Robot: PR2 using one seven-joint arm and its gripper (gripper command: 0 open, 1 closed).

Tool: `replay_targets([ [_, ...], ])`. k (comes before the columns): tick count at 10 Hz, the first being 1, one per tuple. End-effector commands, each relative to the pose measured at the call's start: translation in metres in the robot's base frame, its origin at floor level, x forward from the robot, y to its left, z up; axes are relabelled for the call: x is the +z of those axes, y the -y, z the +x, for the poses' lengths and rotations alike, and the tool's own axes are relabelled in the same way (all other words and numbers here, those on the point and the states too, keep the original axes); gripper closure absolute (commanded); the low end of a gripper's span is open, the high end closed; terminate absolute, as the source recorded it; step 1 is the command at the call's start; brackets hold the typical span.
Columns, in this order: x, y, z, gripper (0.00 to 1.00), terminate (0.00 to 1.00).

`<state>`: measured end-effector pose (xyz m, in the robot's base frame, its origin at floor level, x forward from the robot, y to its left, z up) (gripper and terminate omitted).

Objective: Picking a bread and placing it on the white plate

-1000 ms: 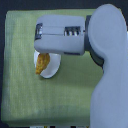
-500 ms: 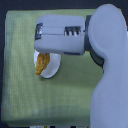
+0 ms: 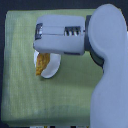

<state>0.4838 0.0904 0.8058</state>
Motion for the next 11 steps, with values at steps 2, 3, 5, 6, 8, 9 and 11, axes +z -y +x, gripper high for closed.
replay_targets([
  [2,-0.004,0.007,0.005,0.00,0.00],
  [3,-0.005,0.008,0.006,0.00,0.00],
  [5,-0.003,0.009,0.008,0.00,0.00],
  [6,0.001,0.011,0.011,0.00,0.00],
  [8,0.026,0.021,0.018,0.00,0.00],
  [9,0.035,0.026,0.023,0.00,0.00],
  [11,0.089,0.048,0.038,0.00,0.00],
])
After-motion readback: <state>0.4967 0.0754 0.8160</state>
